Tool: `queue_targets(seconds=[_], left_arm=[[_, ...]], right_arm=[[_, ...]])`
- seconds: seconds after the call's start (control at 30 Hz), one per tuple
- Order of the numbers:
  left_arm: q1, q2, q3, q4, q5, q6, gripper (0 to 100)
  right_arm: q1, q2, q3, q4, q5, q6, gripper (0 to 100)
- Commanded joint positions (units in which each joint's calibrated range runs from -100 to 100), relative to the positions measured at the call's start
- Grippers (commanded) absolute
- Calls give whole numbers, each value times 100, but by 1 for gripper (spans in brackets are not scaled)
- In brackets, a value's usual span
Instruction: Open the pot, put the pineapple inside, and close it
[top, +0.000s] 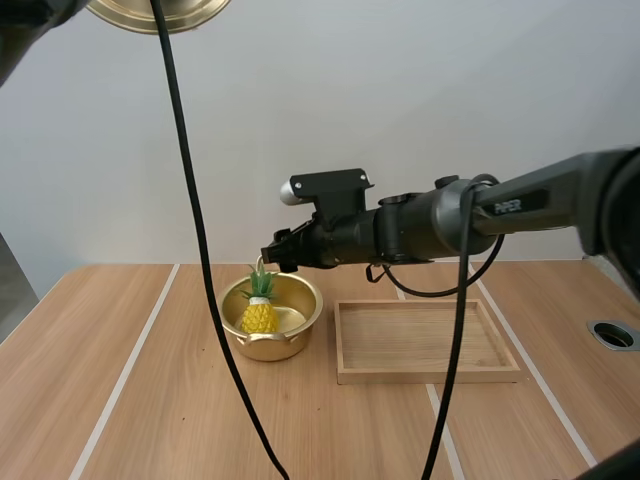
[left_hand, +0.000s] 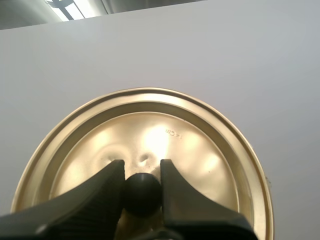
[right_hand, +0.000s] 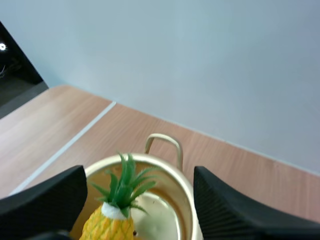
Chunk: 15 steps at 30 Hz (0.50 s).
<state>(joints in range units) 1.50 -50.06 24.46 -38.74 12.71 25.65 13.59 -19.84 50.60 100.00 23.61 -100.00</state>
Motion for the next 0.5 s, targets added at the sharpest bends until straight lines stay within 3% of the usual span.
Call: queue_targets(seconds=[0.0, 0.3, 0.47], left_arm=[[-19, -44, -66, 6, -83, -53, 0], [-19, -44, -66, 6, -83, -53, 0], [-19, -44, -66, 6, -83, -53, 0]], right_arm=[[-6, -525, 43, 0, -285, 0, 100], [-6, -1925, 43, 0, -1958, 0, 100], [-280, -2513, 43, 0, -2822, 0, 100]])
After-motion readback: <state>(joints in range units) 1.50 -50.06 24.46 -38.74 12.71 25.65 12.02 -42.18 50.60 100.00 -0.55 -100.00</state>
